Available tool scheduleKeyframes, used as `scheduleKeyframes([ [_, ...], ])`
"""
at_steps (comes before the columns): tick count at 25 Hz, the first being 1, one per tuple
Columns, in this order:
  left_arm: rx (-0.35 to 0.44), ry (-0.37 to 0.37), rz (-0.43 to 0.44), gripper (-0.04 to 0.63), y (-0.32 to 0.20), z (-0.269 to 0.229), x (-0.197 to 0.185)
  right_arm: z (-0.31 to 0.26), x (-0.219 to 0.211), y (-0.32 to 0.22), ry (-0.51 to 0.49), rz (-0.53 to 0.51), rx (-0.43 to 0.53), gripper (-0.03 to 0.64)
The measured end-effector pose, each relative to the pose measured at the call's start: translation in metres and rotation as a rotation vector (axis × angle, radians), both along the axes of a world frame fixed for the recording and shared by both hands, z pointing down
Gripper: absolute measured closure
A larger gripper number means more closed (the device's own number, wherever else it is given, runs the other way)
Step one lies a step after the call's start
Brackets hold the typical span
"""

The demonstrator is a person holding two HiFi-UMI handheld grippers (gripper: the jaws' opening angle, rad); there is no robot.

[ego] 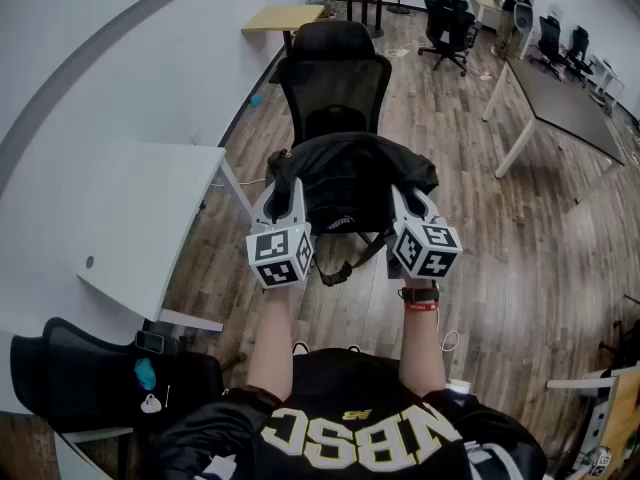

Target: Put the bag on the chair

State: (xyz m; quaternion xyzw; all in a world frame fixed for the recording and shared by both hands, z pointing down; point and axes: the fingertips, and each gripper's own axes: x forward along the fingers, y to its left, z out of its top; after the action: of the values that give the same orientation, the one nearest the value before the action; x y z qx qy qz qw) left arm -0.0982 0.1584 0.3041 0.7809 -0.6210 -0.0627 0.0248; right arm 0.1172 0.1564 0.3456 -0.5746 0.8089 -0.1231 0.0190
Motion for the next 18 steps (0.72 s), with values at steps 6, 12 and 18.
scheduleKeyframes([
  [6,-0.003,0.060,0.011,0.502,0.014,0.001,0.020,-0.011,0.022,0.014,0.011,-0.010,0.032,0.575],
  [12,-0.036,0.048,0.005,0.502,0.024,0.017,0.029,0.013,0.027,0.013,-0.017,-0.039,-0.001,0.575],
  [18,-0.042,0.086,0.017,0.497,0.003,0.023,0.026,0.027,0.022,-0.008,-0.040,-0.031,-0.017,0.575],
])
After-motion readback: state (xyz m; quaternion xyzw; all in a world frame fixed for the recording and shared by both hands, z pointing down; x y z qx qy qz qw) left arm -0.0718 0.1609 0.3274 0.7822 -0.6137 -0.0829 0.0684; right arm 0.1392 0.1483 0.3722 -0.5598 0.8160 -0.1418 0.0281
